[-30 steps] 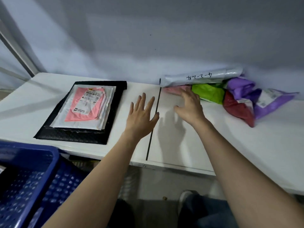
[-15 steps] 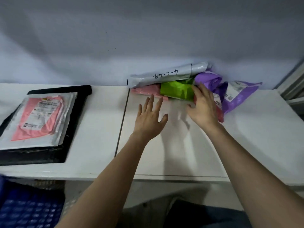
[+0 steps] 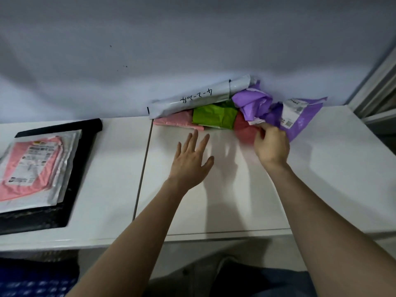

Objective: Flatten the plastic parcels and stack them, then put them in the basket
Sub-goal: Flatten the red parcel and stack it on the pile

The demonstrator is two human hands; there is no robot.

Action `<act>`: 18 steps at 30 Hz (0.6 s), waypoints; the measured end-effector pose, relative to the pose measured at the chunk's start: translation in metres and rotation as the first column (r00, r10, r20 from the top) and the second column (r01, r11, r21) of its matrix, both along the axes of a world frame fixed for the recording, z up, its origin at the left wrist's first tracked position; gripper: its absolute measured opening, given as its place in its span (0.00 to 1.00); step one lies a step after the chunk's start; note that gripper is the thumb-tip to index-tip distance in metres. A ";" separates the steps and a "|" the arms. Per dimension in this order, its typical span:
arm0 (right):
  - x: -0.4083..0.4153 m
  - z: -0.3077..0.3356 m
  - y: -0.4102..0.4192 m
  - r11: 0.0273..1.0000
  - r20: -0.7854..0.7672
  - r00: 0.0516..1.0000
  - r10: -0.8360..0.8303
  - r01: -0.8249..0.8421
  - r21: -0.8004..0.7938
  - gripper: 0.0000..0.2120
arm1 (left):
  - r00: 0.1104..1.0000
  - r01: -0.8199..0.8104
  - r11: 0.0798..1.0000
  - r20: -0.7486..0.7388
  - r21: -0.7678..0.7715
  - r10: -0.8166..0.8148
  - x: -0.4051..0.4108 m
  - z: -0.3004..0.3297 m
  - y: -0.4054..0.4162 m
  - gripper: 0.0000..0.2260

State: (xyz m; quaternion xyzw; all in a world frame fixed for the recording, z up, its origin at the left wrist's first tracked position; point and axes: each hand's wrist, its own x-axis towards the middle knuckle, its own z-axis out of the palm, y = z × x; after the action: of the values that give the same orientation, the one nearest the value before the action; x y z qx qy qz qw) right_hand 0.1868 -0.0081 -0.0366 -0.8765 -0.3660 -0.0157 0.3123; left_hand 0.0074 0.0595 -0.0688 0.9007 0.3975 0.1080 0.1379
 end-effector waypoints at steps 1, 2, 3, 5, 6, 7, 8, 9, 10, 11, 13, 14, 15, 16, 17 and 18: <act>-0.005 0.005 0.002 0.999 0.001 1.000 0.007 -0.007 0.035 0.13 | 1.000 -0.001 1.000 0.004 0.009 0.001 -0.005 0.003 0.001 0.28; -0.011 0.010 0.003 0.998 0.003 1.000 0.016 -0.017 0.064 0.12 | 1.000 -0.003 1.000 0.009 0.020 0.003 -0.010 0.006 0.002 0.28; -0.017 0.016 0.005 0.996 0.010 1.000 0.029 -0.030 0.089 0.12 | 1.000 -0.004 1.000 0.016 0.027 0.004 -0.015 0.011 0.002 0.28; -0.032 0.029 0.008 0.986 0.014 0.998 0.060 -0.062 0.154 0.11 | 0.999 -0.014 0.999 0.044 0.033 0.013 -0.028 0.020 0.004 0.28; -0.039 0.035 0.010 0.976 0.007 0.997 0.081 -0.081 0.202 0.12 | 0.997 -0.020 0.999 0.071 0.026 0.018 -0.035 0.023 0.007 0.29; -0.046 0.041 0.013 0.961 -0.010 0.994 0.110 -0.104 0.255 0.12 | 0.993 -0.032 0.999 0.112 0.014 0.031 -0.043 0.027 0.009 0.29; -0.054 0.045 0.016 0.944 -0.040 0.988 0.146 -0.127 0.305 0.11 | 0.984 -0.050 0.998 0.171 -0.023 0.053 -0.051 0.031 0.011 0.29; -0.063 0.049 0.020 0.925 -0.076 0.979 0.191 -0.154 0.347 0.11 | 0.962 -0.069 0.992 0.255 -0.101 0.093 -0.058 0.036 0.014 0.30; -0.071 0.052 0.023 0.910 -0.111 0.965 0.237 -0.180 0.374 0.10 | 0.918 -0.086 0.970 0.360 -0.226 0.166 -0.066 0.044 0.015 0.30; -0.080 0.054 0.027 0.897 -0.140 0.950 0.278 -0.204 0.393 0.10 | 0.848 -0.093 0.922 0.455 -0.376 0.271 -0.075 0.051 0.018 0.30; -0.095 0.056 0.035 0.877 -0.191 0.921 0.339 -0.236 0.419 0.09 | 0.718 -0.102 0.803 0.515 -0.587 0.468 -0.095 0.061 0.025 0.29; -0.103 0.056 0.039 0.870 -0.216 0.907 0.362 -0.246 0.427 0.09 | 0.690 -0.119 0.765 0.502 -0.633 0.522 -0.106 0.062 0.029 0.28; -0.110 0.056 0.043 0.867 -0.238 0.894 0.379 -0.253 0.430 0.10 | 0.668 -0.132 0.746 0.497 -0.653 0.554 -0.119 0.062 0.035 0.26; -0.116 0.055 0.046 0.866 -0.255 0.885 0.389 -0.256 0.429 0.10 | 0.650 -0.127 0.733 0.502 -0.668 0.570 -0.130 0.061 0.040 0.24; -0.123 0.054 0.050 0.866 -0.267 0.878 0.397 -0.262 0.426 0.10 | 0.631 -0.100 0.722 0.517 -0.685 0.578 -0.140 0.060 0.042 0.24; -0.129 0.052 0.053 0.864 -0.279 0.868 0.411 -0.275 0.421 0.10 | 0.607 -0.078 0.720 0.540 -0.690 0.583 -0.146 0.060 0.042 0.23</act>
State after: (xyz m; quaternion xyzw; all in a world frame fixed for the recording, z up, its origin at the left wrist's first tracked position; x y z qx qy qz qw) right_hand 0.0582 0.0452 0.0159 -0.7092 -0.4456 0.1331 0.5298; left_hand -0.1387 0.1018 -0.0091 0.5898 0.4905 0.3486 0.5386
